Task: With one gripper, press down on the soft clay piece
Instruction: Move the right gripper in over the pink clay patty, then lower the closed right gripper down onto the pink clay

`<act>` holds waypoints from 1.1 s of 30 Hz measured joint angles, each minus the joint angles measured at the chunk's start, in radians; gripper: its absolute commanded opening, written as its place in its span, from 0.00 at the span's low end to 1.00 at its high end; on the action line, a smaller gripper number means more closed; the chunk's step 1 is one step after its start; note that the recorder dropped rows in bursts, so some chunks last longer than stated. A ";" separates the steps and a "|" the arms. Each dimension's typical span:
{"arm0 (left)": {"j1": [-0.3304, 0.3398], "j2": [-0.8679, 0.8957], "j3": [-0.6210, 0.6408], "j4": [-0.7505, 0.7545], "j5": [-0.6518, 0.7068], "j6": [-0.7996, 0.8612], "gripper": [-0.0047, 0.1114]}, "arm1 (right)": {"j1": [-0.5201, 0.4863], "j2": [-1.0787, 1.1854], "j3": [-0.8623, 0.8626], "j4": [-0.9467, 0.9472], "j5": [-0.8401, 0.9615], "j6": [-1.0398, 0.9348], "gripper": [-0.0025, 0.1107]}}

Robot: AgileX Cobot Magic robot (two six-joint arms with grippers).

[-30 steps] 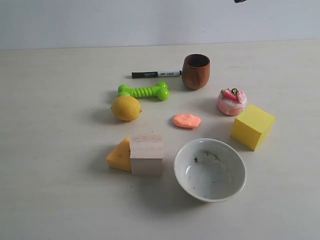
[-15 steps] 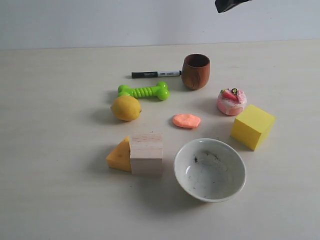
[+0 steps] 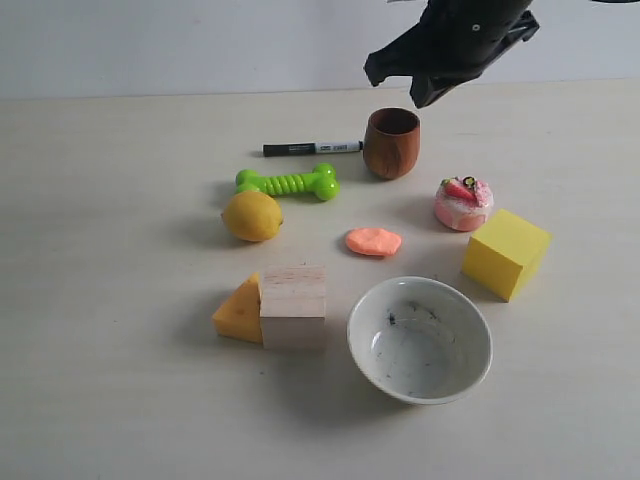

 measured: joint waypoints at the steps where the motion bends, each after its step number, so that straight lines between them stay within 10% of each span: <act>1: 0.000 0.000 0.000 0.000 0.000 0.000 0.04 | 0.000 0.035 -0.041 -0.002 0.031 0.000 0.02; 33: 0.000 0.000 0.000 0.000 0.000 0.000 0.04 | 0.061 0.243 -0.148 0.025 0.246 0.181 0.02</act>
